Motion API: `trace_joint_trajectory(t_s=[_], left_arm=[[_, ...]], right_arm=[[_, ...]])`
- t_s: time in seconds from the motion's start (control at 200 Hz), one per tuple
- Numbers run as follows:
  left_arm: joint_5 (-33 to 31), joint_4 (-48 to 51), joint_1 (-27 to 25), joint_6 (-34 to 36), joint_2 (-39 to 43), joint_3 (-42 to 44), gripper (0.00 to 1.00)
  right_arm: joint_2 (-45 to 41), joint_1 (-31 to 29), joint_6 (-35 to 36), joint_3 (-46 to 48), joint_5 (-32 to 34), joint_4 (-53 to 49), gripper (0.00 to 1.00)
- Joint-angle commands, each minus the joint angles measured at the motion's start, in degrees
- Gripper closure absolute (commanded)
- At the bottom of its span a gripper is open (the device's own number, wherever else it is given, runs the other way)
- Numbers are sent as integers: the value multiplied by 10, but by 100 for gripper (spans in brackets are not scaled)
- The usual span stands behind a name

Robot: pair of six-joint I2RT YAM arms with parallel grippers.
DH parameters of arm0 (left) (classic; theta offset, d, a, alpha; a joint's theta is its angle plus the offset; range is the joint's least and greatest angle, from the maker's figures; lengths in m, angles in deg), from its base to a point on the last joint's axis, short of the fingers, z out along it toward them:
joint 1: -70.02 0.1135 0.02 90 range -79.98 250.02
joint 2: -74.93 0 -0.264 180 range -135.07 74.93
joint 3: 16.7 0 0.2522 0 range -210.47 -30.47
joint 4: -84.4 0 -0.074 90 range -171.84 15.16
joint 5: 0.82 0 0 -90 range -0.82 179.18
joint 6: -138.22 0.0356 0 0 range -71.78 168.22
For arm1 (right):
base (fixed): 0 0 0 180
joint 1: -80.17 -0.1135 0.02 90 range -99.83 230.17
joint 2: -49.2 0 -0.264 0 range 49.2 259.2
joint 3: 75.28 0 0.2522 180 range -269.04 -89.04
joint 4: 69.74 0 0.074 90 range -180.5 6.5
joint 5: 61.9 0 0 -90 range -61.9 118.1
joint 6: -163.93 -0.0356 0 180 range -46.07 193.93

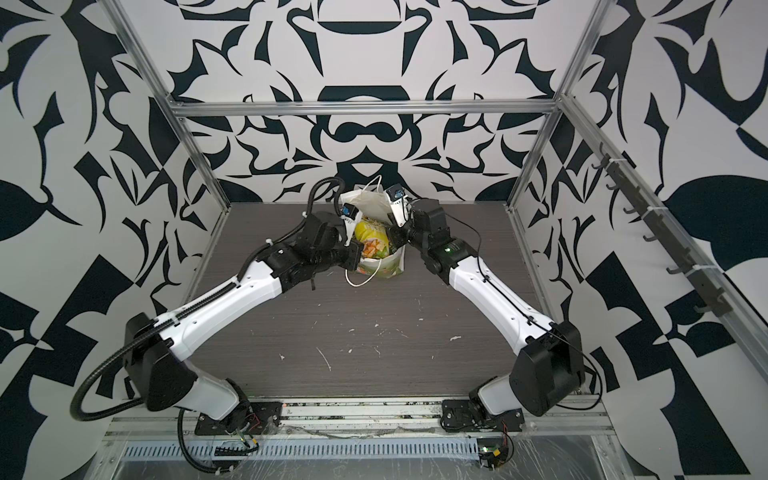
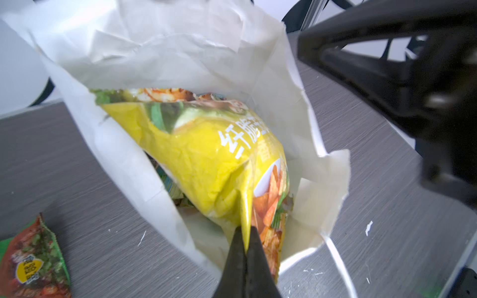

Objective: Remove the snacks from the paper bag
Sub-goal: 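Lift the yellow packet out of the bag with the left gripper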

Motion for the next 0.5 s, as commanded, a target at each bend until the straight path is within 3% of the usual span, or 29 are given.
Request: trace_joint_trajectory(t_s=[0.0,0.305,0.495], left_arm=[[-1,-61,1,17,55,38,100],[-38,-132,8,43,115,85,100],[-9,-143,48,40,175,97,100]], right_arm=[[-18,-2,8,-15,8,23,100],[-10,-2,11,-15,9,23,100],[-11,-2,11,-13,8,23,100]])
